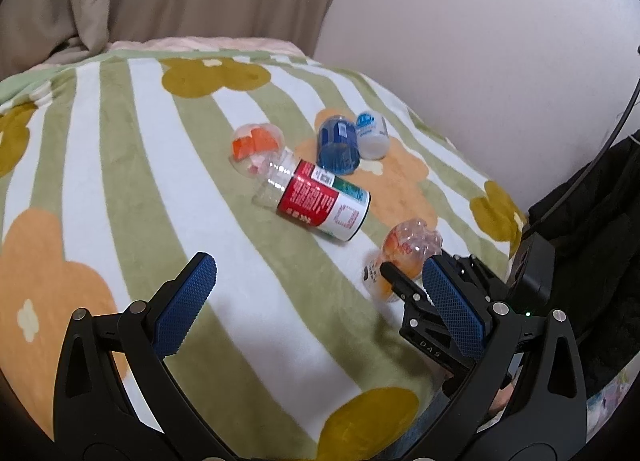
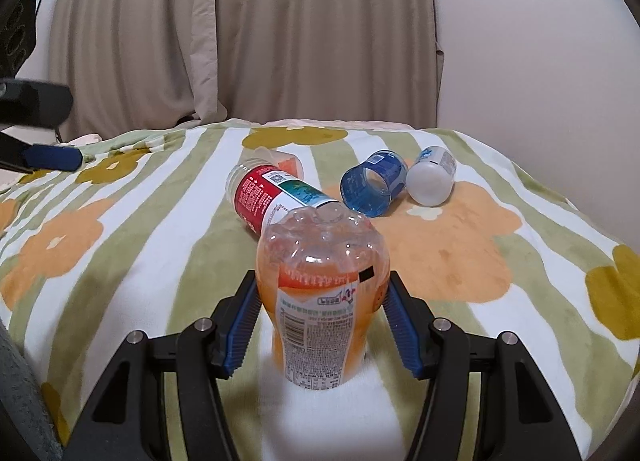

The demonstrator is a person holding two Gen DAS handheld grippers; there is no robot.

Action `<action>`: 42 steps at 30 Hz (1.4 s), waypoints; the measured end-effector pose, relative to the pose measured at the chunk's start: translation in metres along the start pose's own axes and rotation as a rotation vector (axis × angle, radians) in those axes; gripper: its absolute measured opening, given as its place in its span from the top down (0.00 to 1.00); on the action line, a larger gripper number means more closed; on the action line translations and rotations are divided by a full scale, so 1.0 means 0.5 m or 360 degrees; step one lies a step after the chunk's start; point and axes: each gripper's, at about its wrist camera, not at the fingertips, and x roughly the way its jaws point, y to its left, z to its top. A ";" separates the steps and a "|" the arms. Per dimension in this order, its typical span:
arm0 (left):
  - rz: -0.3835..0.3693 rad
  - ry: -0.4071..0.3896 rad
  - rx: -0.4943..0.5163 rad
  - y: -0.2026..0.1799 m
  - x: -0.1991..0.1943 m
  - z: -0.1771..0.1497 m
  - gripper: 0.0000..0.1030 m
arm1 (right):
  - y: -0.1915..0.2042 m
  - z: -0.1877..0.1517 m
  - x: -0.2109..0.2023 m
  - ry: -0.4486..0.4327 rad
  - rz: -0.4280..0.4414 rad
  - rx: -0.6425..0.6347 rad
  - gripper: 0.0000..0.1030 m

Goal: Flip cup upside down
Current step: 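Lower the inverted bottle onto the blanket and open the right gripper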

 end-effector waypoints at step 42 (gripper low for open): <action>0.0103 -0.0765 0.0314 -0.170 -0.229 -0.001 0.00 | -0.049 0.167 -0.419 -0.0395 -0.0677 0.0176 0.00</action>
